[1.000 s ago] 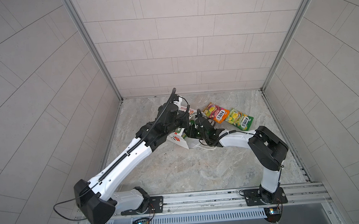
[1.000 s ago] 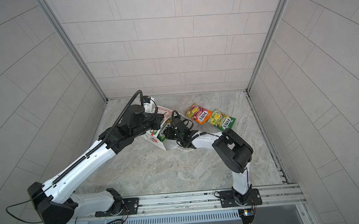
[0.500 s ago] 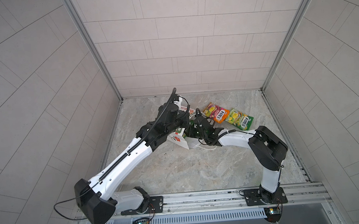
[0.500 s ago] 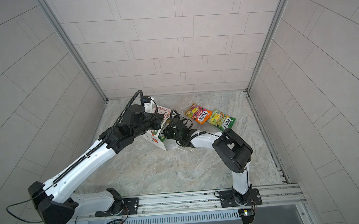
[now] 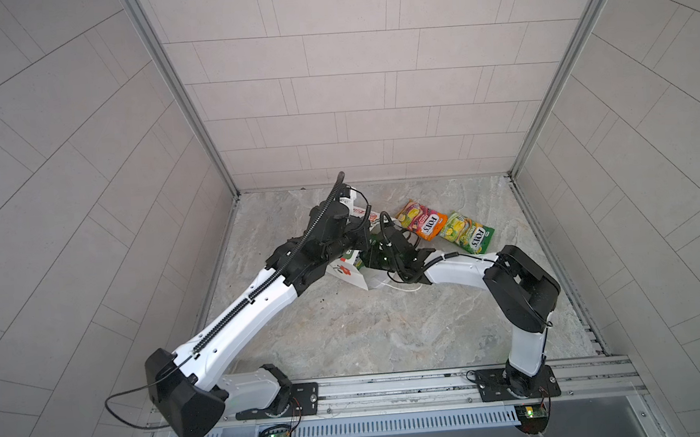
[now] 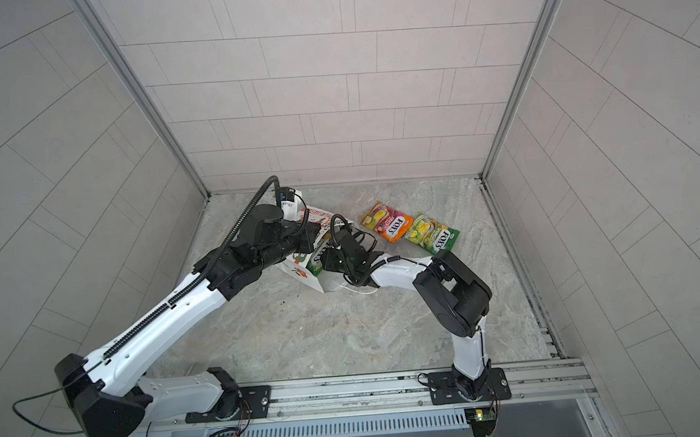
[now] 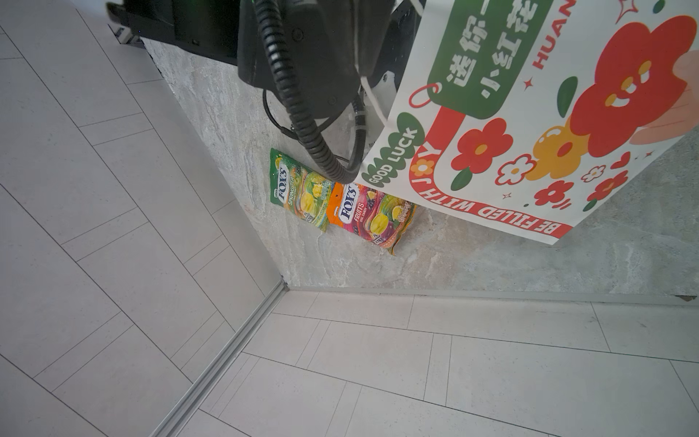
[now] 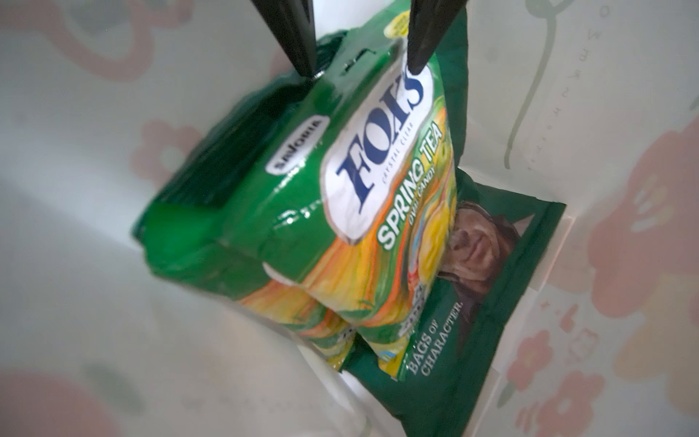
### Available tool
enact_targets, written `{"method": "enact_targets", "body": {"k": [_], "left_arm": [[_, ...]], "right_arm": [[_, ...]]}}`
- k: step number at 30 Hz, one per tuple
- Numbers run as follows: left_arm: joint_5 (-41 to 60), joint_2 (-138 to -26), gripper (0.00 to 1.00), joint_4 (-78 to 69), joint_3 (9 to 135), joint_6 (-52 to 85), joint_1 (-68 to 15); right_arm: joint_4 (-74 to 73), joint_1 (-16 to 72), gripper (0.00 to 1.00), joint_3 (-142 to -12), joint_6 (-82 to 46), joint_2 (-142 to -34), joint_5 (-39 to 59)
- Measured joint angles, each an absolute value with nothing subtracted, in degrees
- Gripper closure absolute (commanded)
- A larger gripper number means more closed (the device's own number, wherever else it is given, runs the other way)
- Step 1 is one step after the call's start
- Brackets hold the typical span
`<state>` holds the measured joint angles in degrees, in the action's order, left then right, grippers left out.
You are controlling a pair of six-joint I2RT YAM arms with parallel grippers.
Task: Take the snacks out of the paper bag
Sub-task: 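Close the right gripper on the green FOX'S Spring Tea packet inside the bag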
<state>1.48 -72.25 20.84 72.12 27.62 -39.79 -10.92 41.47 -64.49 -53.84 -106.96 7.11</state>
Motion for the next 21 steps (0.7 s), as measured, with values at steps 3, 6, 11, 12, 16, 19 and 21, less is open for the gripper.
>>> {"method": "enact_targets", "body": {"k": [3,6,11,12,16,19,21], "left_arm": [[1.5,-72.2,1.00,20.8,72.1,27.6,-39.8],[1.5,-72.2,1.00,20.8,72.1,27.6,-39.8],[1.5,-72.3,1.00,20.8,72.2,27.6,-39.9],[1.5,-72.3,1.00,20.8,72.4,27.6,-39.9],[1.3,-72.4,1.00,20.8,72.8,27.6,-39.9],[1.3,-72.5,1.00,20.8,72.8,27.6,-39.9],[1.3,-72.6,1.00,20.9,72.8,27.6,-39.9]], "right_arm": [[-12.4,41.5,0.59,-64.5,-54.1,-107.1,7.8],[-13.8,41.5,0.60,-64.5,-54.1,-107.1,8.8],[-14.7,41.5,0.61,-65.6,-54.3,-108.0,9.7],[-14.5,41.5,0.61,-66.2,-54.3,-108.4,9.8],[-12.5,41.5,0.61,-67.9,-54.3,-109.3,9.5],[-10.8,41.5,0.62,-69.1,-54.3,-109.9,8.8],[-10.1,41.5,0.64,-69.6,-54.3,-110.5,8.5]]}}
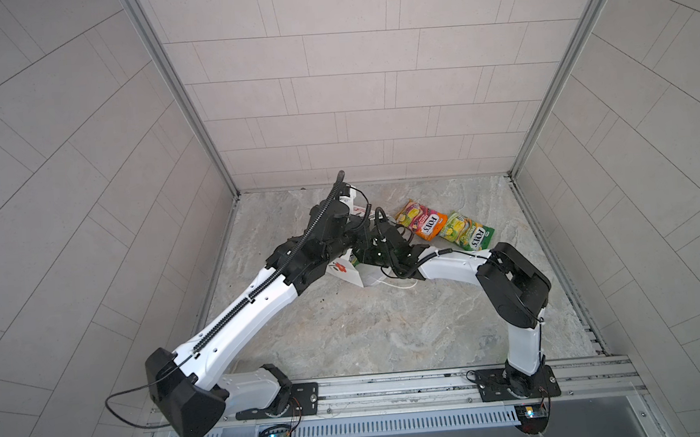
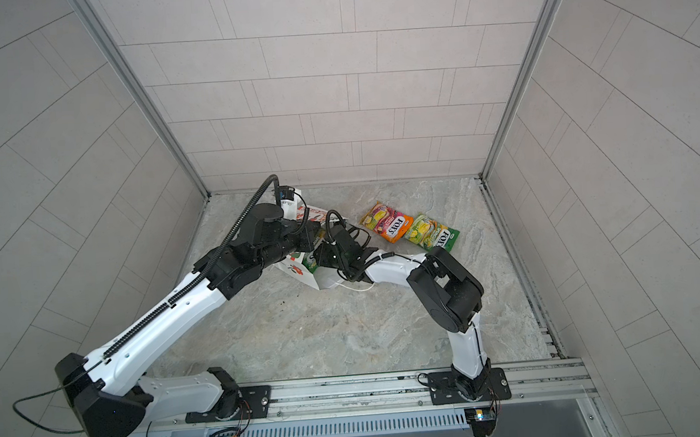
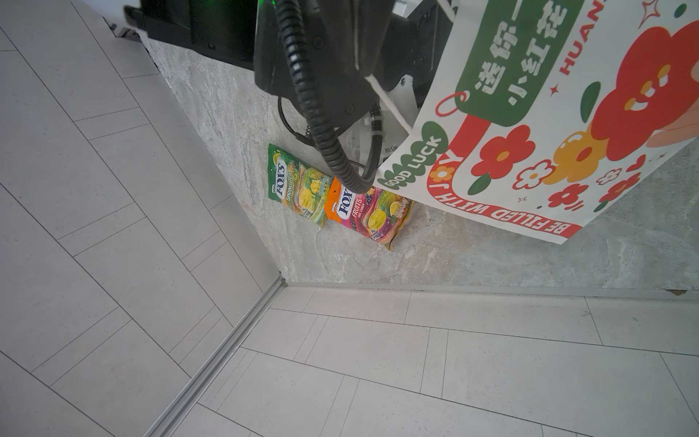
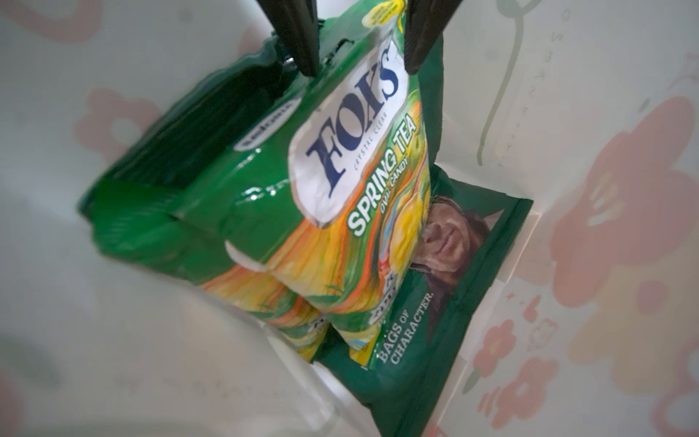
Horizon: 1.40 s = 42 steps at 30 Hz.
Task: Take the snacks out of the paper bag
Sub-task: 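Close the right gripper on the green FOX'S Spring Tea packet inside the bag, then pull the green packet up out of the bag with the right gripper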
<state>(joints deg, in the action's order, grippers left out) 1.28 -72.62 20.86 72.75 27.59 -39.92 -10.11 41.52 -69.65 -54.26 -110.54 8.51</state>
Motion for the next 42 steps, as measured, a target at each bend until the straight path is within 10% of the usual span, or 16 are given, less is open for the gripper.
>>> {"method": "enact_targets", "body": {"k": [9,42], "left_arm": [[1.3,-72.9,1.00,20.9,72.8,27.6,-39.9],[-1.9,-72.5,1.00,22.8,72.8,27.4,-40.3]], "right_arm": [[-11.1,41.6,0.99,-69.8,-55.1,-112.6,7.5],[-17.2,37.7,1.00,-42.3,-51.1,-87.6,9.8]]}}
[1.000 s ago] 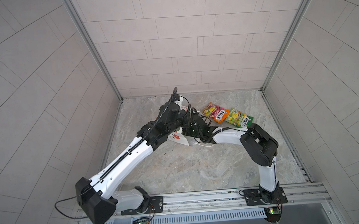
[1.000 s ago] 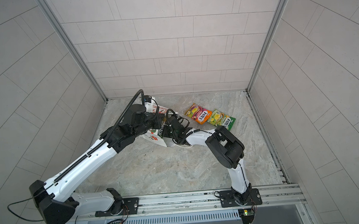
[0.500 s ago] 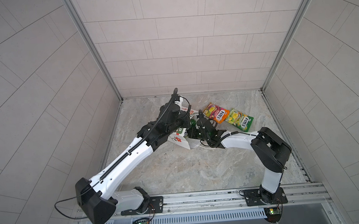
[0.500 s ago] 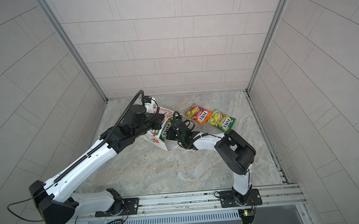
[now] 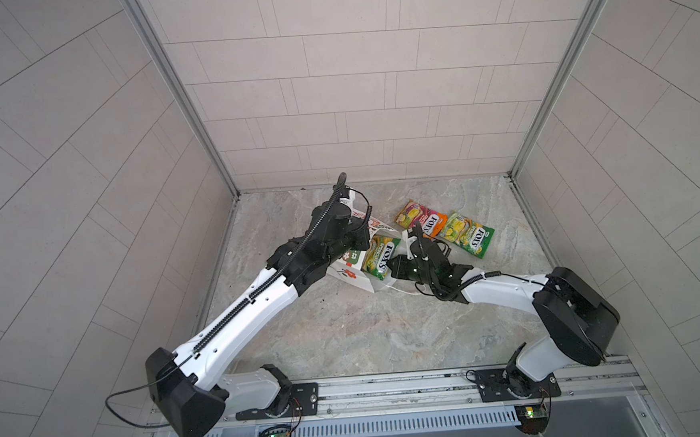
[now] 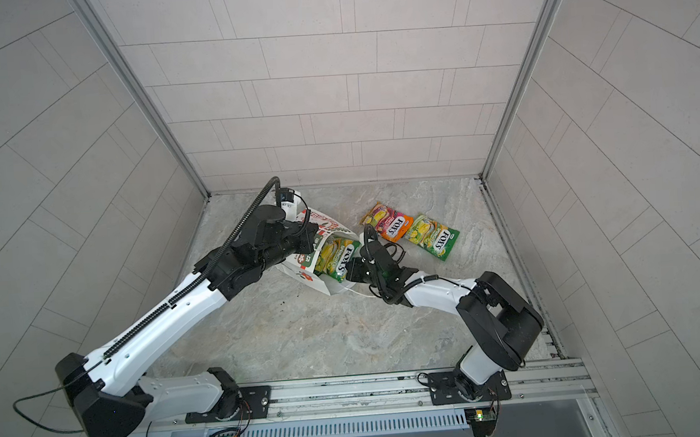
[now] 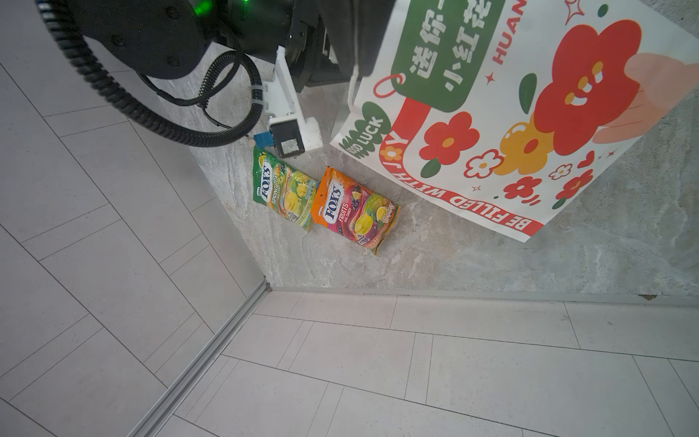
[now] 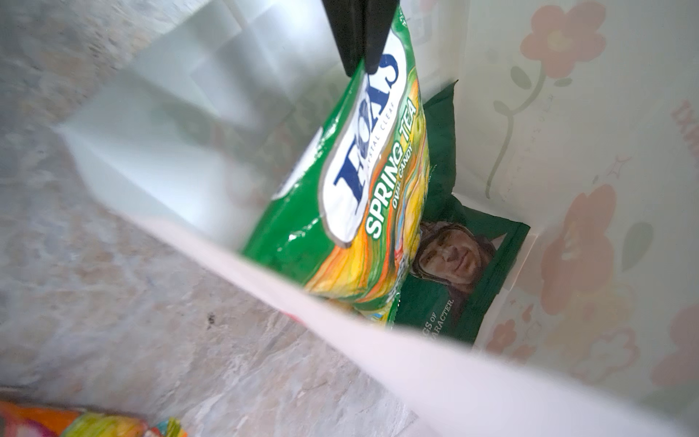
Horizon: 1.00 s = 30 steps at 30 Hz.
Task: Take the snacks out of the paper bag
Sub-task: 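Pull the green packet up out of the bag with the right gripper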
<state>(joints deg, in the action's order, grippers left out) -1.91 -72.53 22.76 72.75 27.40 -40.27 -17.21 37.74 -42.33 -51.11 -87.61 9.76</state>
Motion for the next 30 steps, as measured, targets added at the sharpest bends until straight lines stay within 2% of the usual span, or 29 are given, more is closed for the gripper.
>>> {"method": "enact_targets", "body": {"k": [4,12,17,26,28,30], "left_arm": [[-0.8,-72.5,1.00,22.6,72.8,27.5,-40.3],[2.1,-72.5,1.00,21.5,72.8,28.8,-40.3],[3.0,-72.5,1.00,20.8,72.8,29.6,-40.3],[3.5,-72.6,1.00,20.1,72.8,30.6,-40.3],[3.6,-72.6,1.00,19.9,72.8,31.1,-40.3],[3.6,-72.6,1.00,19.9,72.8,31.3,-40.3]], "right_arm": [[-18.1,36.7,1.00,-41.4,-51.3,-88.3,11.8],[-23.8,35.8,0.69,-41.4,-54.7,-94.0,15.4],[-26.9,35.8,0.62,-41.4,-55.9,-95.2,15.5],[-34.4,36.0,0.60,-41.4,-59.3,-100.7,17.1],[-36.2,36.0,0.65,-41.4,-60.1,-101.6,17.6],[-37.3,36.0,0.75,-41.4,-60.7,-102.0,18.0]]}}
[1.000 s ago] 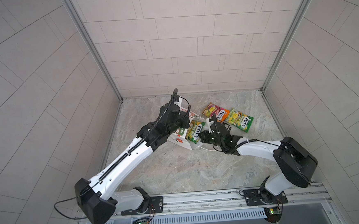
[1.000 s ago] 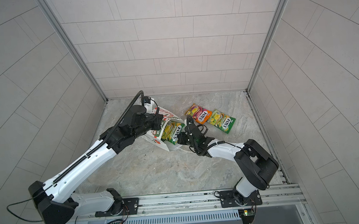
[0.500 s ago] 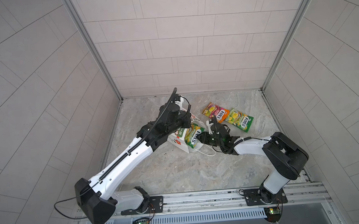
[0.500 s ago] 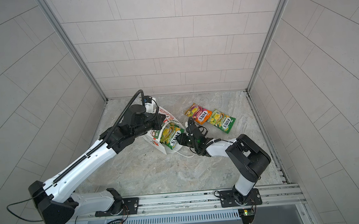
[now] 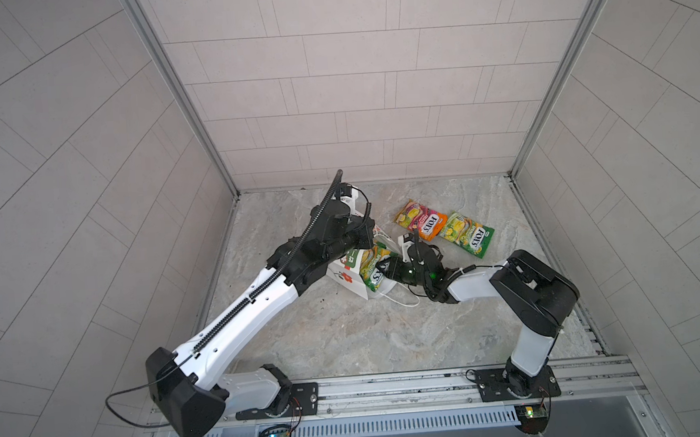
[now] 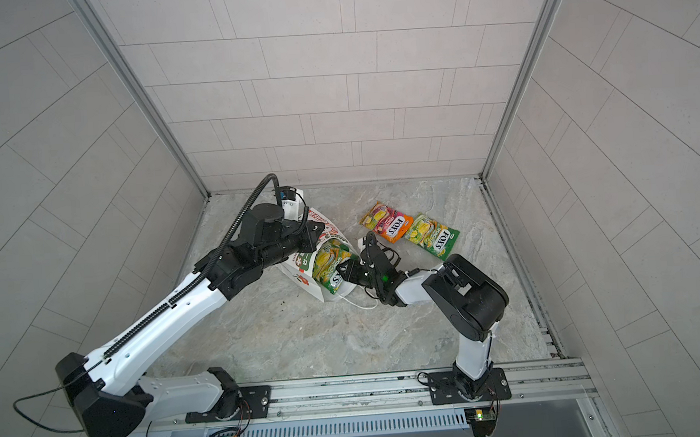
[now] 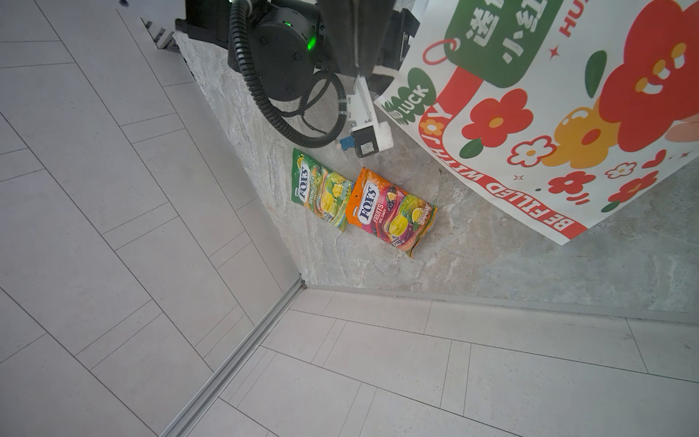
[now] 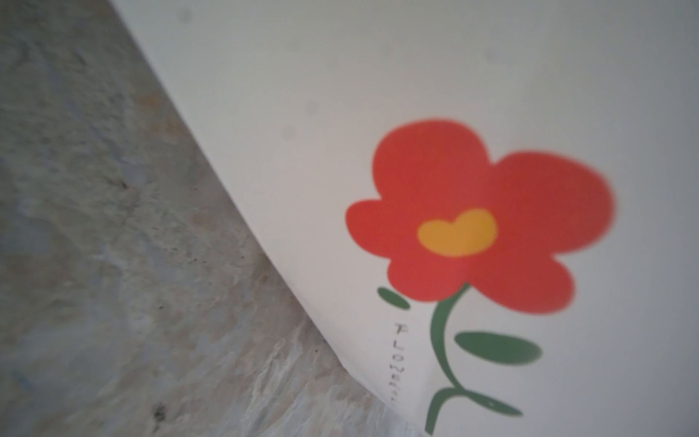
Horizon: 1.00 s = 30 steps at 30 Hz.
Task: Take the snacks out of the paper bag
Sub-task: 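Pull the green packet up out of the bag with the right gripper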
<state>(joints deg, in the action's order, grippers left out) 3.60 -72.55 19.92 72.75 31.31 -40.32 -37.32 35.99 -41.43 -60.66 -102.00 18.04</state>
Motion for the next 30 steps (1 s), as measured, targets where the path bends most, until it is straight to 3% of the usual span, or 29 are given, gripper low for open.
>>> {"method": "enact_targets", "body": {"k": [3,4,12,30], "left_arm": [[3.1,-72.6,1.00,20.0,72.8,31.4,-40.3],[2.9,-72.6,1.00,20.0,72.8,31.4,-40.3],[0.8,-73.1,1.00,20.4,72.8,31.1,-40.3],[-5.3,-73.2,1.00,21.3,72.8,31.1,-40.3]], "right_arm": [[-38.8,36.0,0.98,-41.4,-61.1,-101.9,18.7],[-38.9,36.0,1.00,-41.4,-60.9,-101.7,18.9],[-30.7,36.1,1.00,-41.4,-53.6,-94.0,20.4],[7.2,35.9,1.00,-48.9,-30.8,-66.2,23.5]]}}
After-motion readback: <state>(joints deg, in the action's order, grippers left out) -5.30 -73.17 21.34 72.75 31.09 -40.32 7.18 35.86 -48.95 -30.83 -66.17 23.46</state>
